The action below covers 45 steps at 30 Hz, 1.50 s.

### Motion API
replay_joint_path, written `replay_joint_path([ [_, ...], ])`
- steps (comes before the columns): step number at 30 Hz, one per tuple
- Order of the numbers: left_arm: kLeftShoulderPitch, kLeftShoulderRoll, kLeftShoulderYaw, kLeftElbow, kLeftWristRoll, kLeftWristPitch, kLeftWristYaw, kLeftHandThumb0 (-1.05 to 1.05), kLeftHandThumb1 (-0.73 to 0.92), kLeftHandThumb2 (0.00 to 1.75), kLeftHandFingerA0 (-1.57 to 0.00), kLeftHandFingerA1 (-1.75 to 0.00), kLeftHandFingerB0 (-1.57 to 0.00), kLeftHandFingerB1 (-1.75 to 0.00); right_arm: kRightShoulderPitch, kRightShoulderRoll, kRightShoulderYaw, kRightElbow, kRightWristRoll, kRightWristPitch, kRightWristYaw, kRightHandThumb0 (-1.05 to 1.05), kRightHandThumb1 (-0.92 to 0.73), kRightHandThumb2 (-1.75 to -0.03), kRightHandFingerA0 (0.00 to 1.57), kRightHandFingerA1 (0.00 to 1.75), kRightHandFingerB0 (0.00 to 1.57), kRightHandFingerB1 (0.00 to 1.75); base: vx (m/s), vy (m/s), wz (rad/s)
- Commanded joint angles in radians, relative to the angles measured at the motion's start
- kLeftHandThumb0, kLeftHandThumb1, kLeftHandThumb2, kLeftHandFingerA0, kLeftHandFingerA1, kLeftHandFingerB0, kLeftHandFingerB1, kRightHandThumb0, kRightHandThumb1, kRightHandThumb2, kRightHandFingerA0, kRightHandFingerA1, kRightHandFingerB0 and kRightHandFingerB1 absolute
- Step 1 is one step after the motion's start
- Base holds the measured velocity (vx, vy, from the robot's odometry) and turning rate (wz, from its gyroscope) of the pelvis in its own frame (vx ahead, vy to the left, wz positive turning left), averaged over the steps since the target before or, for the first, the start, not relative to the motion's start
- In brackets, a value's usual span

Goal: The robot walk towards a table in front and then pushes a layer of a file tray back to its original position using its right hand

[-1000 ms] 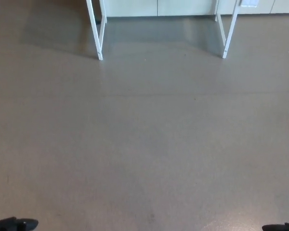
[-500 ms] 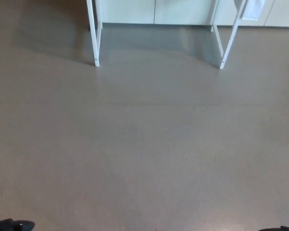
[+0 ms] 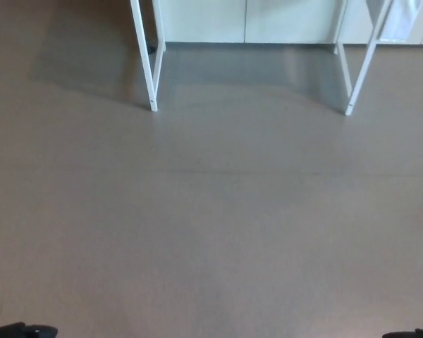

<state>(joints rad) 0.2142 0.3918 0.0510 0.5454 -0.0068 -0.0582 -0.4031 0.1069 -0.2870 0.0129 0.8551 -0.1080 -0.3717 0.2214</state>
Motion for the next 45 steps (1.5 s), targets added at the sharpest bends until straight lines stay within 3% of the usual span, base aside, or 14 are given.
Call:
replay_joint_path([
  [1,0.002,0.018,0.005,-0.003,0.006,-0.002,0.001,-0.47,0.45,0.72,-0.59,-0.51,-0.37,-0.43,-0.005,-0.002,0.006,0.006,-0.006,-0.001,-0.009,-0.27,-0.62,-0.58,0.82,0.49,0.54,0.42,0.24,-0.038,-0.05],
  [17,-0.005,0.023,0.005,0.026,0.005,-0.026,-0.001,-0.47,0.46,0.72,-0.59,-0.51,-0.37,-0.43,-0.012,-0.007,0.021,0.011,-0.014,-0.008,-0.012,-0.27,-0.62,-0.58,0.82,0.49,0.55,0.42,0.35,0.174,-0.10],
  [35,0.010,0.015,0.012,0.006,-0.003,-0.012,0.004,-0.48,0.46,0.72,-0.62,-0.52,-0.40,-0.44,-0.016,-0.012,0.029,0.015,-0.019,-0.008,-0.008,-0.27,-0.62,-0.58,0.85,0.49,0.55,0.42,0.35,-0.086,0.14],
  [45,0.077,0.010,-0.003,0.023,0.022,-0.058,0.020,-0.49,0.45,0.74,-0.58,-0.52,-0.37,-0.44,0.048,-0.013,0.038,0.012,-0.025,-0.029,-0.014,-0.29,-0.62,-0.58,0.81,0.48,0.54,0.41,0.43,0.135,-0.13],
])
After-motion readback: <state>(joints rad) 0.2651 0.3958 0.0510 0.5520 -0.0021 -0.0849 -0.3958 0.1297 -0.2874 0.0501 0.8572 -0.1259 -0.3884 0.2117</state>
